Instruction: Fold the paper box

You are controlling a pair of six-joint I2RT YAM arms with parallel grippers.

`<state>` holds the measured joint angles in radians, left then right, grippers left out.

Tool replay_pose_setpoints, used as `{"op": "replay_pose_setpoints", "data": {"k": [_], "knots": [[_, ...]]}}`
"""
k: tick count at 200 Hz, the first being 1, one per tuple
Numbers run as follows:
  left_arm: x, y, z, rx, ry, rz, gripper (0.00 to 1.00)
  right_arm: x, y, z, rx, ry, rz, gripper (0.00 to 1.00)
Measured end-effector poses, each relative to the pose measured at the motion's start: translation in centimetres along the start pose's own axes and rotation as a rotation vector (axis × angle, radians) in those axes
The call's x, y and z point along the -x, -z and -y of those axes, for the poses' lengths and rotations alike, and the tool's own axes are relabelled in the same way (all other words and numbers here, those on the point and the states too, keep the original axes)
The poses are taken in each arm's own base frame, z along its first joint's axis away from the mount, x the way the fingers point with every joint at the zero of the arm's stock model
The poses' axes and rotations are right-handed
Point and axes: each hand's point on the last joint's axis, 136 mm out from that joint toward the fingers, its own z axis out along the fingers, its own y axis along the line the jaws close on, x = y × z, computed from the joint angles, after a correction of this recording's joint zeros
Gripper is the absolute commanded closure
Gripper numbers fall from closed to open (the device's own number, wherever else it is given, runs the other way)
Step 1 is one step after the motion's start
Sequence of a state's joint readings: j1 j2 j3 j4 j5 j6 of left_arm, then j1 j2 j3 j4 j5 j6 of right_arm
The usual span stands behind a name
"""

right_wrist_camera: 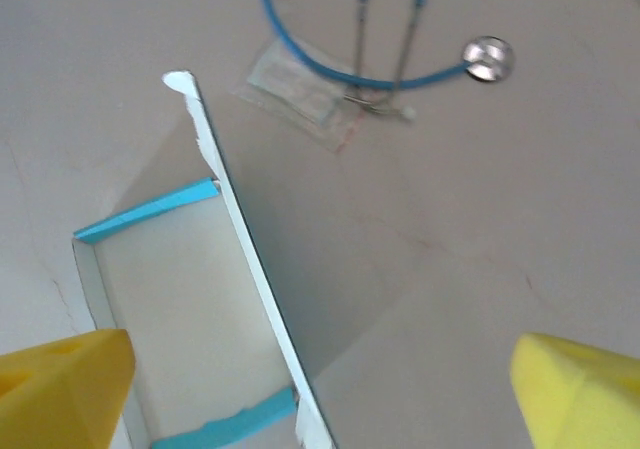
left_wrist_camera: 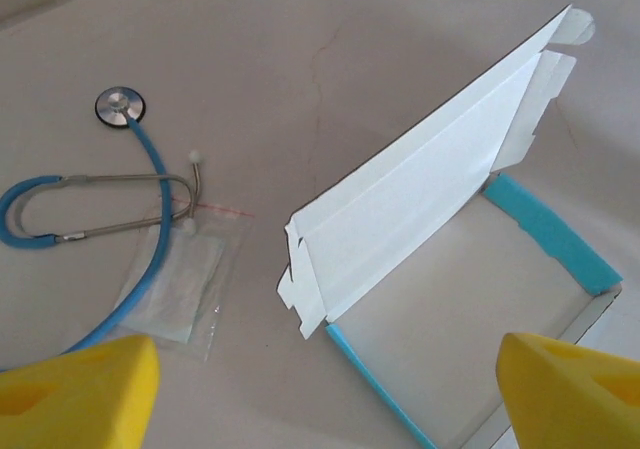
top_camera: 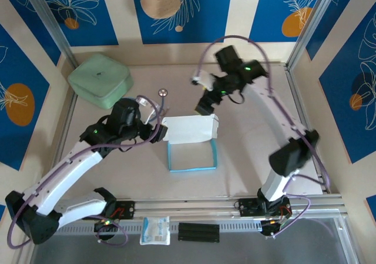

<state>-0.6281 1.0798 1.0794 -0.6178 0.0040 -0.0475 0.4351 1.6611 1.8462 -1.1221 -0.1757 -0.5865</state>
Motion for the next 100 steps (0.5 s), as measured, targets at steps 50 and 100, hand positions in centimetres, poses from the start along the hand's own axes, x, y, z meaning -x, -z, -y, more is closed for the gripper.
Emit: {"op": "replay_pose_setpoints", "data": {"k": [50,100], "knots": [[0.0,-3.6,-0.7,0.003,0.024,-0.218,0.17,-5.4,1.0,2.1,0.062,-0.424,0.068,0.06],[-3.7,-5.9,-1.3,-0.044,0.036,-0.423,0.19,-8.7,-5.5,-0.1,0.194,-0.459,-0.17,0.15]]}}
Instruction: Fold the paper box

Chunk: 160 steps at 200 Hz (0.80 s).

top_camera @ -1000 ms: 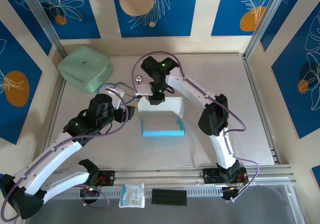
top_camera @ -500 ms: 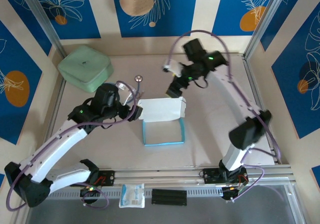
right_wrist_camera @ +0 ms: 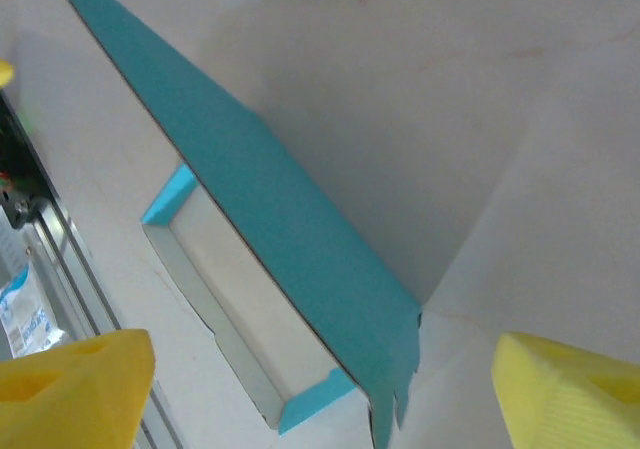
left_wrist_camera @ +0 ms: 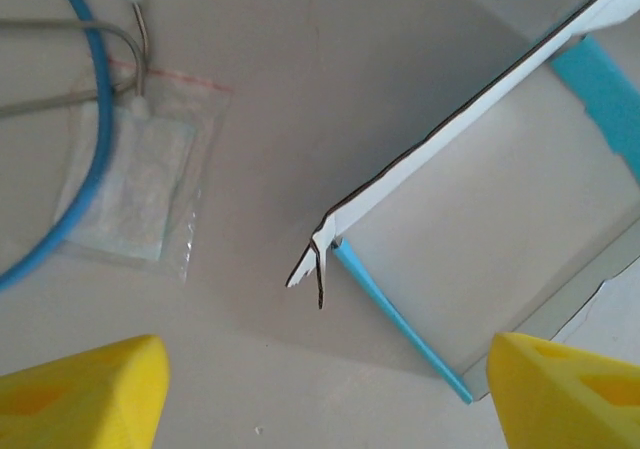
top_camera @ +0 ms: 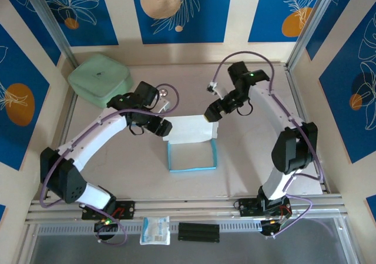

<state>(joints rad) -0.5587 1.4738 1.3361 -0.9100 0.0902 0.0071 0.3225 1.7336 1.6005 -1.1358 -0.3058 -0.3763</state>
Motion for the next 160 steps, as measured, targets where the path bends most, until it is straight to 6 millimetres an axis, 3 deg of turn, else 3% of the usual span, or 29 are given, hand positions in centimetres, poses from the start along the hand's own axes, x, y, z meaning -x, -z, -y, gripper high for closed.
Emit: {"op": "replay_pose_setpoints", "data": {"k": [25,79,112,142,160], "knots": [[-0.6,-0.6,0.4,-0.027,-0.016,-0.035,0.22,-0.9,-1.5,0.2,-0.052,0.017,-0.087,0.19],[-0.3,-1.4,0.5,-0.039,-0.046,-0.037,0.27,-3.0,-1.6,2.4,-0.209,-0.013,-0.188,0.28],[-0.3,-2.1,0.5,-0.048,-0.067,-0.046,0.42,-4.7,-2.4,2.5,-0.225,-0.048,-0.239,0.44],[-0.7,-3.2,0.5,-0.058,-0.072,-0.082,0.58,-4.7,-2.4,2.5,-0.232,-0.085,-0.23,0.61],[-0.9,-3.5,0.5,-0.059,-0.064,-0.094,0.68,-4.8,-2.3,2.3,-0.232,-0.098,-0.219,0.65]]}}
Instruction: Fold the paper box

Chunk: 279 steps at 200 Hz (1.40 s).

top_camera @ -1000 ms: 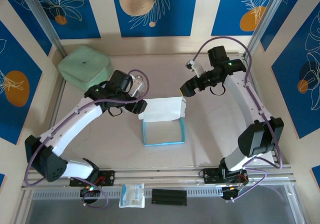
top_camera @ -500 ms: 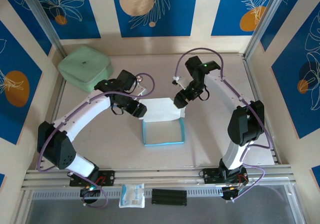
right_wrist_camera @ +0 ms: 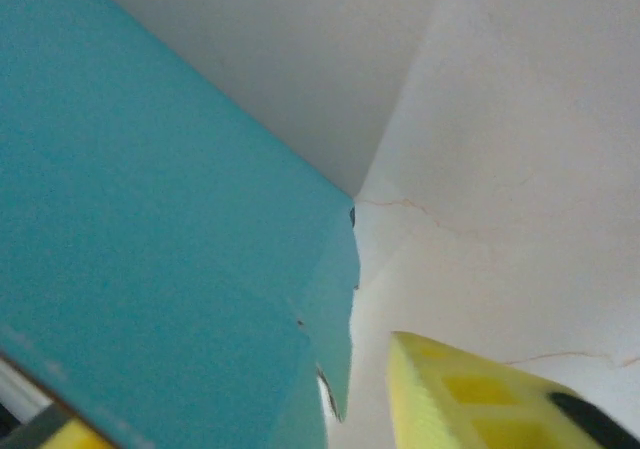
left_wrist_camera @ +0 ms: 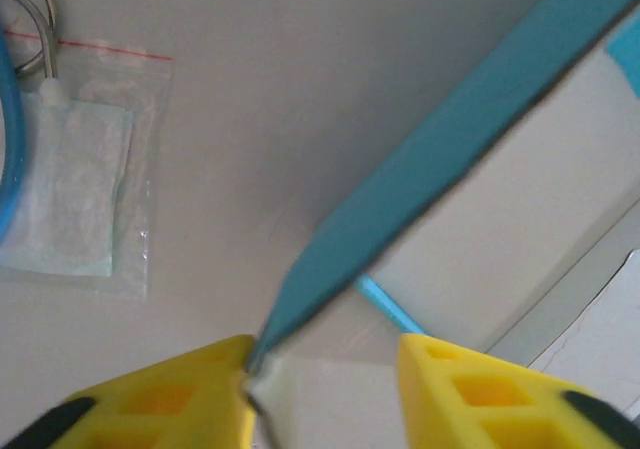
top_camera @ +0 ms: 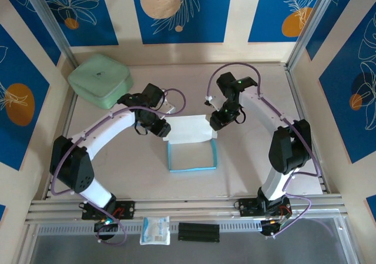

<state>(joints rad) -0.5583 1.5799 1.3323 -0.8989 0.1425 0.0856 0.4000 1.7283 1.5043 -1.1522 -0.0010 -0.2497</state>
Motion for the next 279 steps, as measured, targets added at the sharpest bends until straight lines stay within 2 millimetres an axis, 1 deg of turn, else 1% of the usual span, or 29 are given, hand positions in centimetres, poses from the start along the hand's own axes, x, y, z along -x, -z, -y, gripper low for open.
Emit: {"op": "replay_pose_setpoints", "data": {"k": [32,50,62,68,84,92,99,106,128,145,173,207,223,238,247,265,279], "knots": [[-0.1,-0.2,0.0,0.001,0.006,-0.013,0.77,-0.3,0.1,-0.5,0.016,-0.026,0.014,0.73],[-0.2,-0.6,0.0,0.008,0.009,-0.026,0.84,-0.4,0.1,-0.7,0.022,-0.049,0.016,0.77],[-0.3,-0.9,0.1,0.012,0.017,-0.034,0.85,-0.3,0.1,-0.7,0.023,-0.062,0.018,0.78],[-0.3,-1.0,0.1,0.013,0.018,-0.037,0.79,-0.3,0.1,-0.7,0.022,-0.066,0.019,0.78],[-0.3,-1.1,0.3,0.019,0.013,-0.04,0.46,-0.2,0.1,-0.7,0.021,-0.069,0.025,0.78],[-0.2,-1.1,0.4,0.026,0.003,-0.04,0.37,-0.1,0.0,-0.7,0.019,-0.066,0.031,0.78],[-0.1,-1.0,0.4,0.034,0.001,-0.037,0.32,-0.1,0.0,-0.7,0.019,-0.066,0.032,0.78],[0.0,-0.9,0.3,0.043,-0.008,-0.035,0.3,-0.1,0.0,-0.7,0.018,-0.065,0.033,0.78],[0.2,-0.7,0.0,0.061,-0.022,-0.028,0.31,0.0,0.1,-0.7,0.017,-0.064,0.035,0.79],[0.3,-0.6,-0.1,0.065,-0.038,-0.028,0.38,0.0,0.1,-0.7,0.017,-0.063,0.035,0.79],[0.8,-0.7,0.1,0.052,-0.051,-0.029,0.59,0.0,0.1,-0.7,0.017,-0.063,0.036,0.82],[0.6,-1.1,0.4,0.029,-0.042,-0.042,0.78,0.0,0.1,-0.4,0.002,-0.073,0.035,0.86],[0.5,-1.1,0.4,0.029,-0.037,-0.048,0.81,0.0,0.1,-0.3,-0.002,-0.082,0.037,0.88],[0.4,-1.0,0.4,0.033,-0.03,-0.055,0.86,0.2,0.1,-0.3,-0.003,-0.096,0.044,0.9],[0.4,-0.9,0.2,0.044,-0.022,-0.056,0.9,0.4,0.1,-0.2,-0.005,-0.11,0.051,0.93],[1.2,-0.5,-0.4,0.082,0.009,-0.041,0.98,0.7,0.1,-0.2,-0.005,-0.149,0.061,0.95],[2.2,0.0,-1.3,0.137,0.055,-0.024,0.99,1.3,0.2,-0.3,-0.005,-0.174,0.077,0.95]]}}
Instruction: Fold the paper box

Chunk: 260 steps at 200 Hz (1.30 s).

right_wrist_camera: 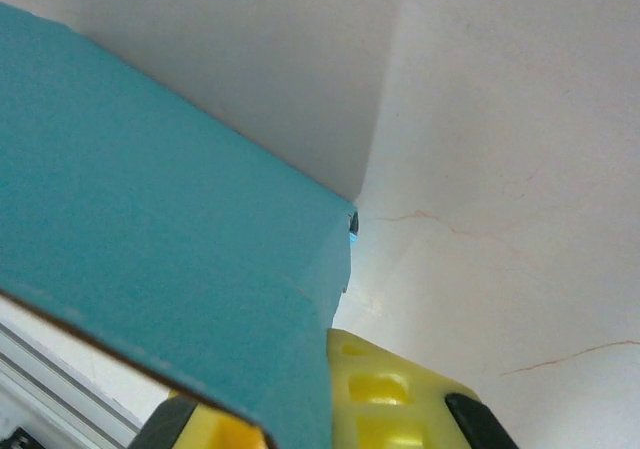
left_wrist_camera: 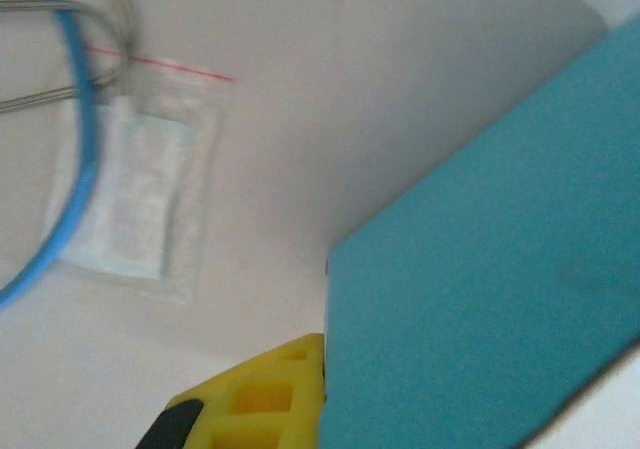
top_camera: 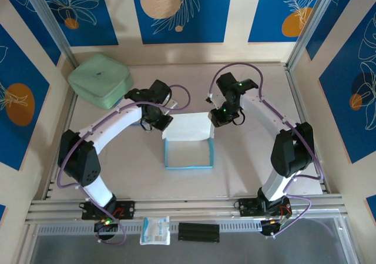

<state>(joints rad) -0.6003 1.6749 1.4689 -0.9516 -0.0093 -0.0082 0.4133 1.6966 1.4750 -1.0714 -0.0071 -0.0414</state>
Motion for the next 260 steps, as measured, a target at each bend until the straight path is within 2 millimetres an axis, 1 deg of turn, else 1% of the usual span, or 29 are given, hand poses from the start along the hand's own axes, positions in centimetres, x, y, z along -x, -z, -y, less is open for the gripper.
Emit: {"op": "replay_pose_setpoints", "data": {"k": [15,47,95,127,152,179,215,222,260], "knots": [[1.3,0.1,-1.2,0.066,0.065,0.014,1.0,1.0,0.0,0.1,-0.002,-0.037,0.035,0.98],[3.5,-0.3,-2.6,0.154,0.198,0.057,1.0,2.9,0.1,0.6,-0.003,-0.135,0.111,0.98],[5.8,-0.5,-2.7,0.195,0.329,0.16,1.0,5.8,0.9,2.2,-0.031,-0.23,0.237,0.98],[6.8,-0.9,-2.8,0.196,0.419,0.202,1.0,7.6,1.5,2.9,-0.045,-0.296,0.318,1.0],[7.5,-0.9,-3.1,0.2,0.476,0.242,1.0,8.8,1.8,3.4,-0.064,-0.34,0.378,1.0],[7.6,-1.5,-3.3,0.211,0.522,0.268,1.0,9.5,1.2,3.9,-0.098,-0.361,0.426,1.0],[6.7,-3.2,-3.3,0.211,0.56,0.259,1.0,9.1,-1.3,4.2,-0.124,-0.384,0.447,1.0],[6.7,-3.4,-3.3,0.209,0.565,0.264,1.0,9.0,-1.7,4.2,-0.123,-0.391,0.45,1.0],[6.9,-3.6,-3.3,0.201,0.587,0.276,1.0,9.5,-1.8,4.4,-0.121,-0.421,0.501,1.0]]}}
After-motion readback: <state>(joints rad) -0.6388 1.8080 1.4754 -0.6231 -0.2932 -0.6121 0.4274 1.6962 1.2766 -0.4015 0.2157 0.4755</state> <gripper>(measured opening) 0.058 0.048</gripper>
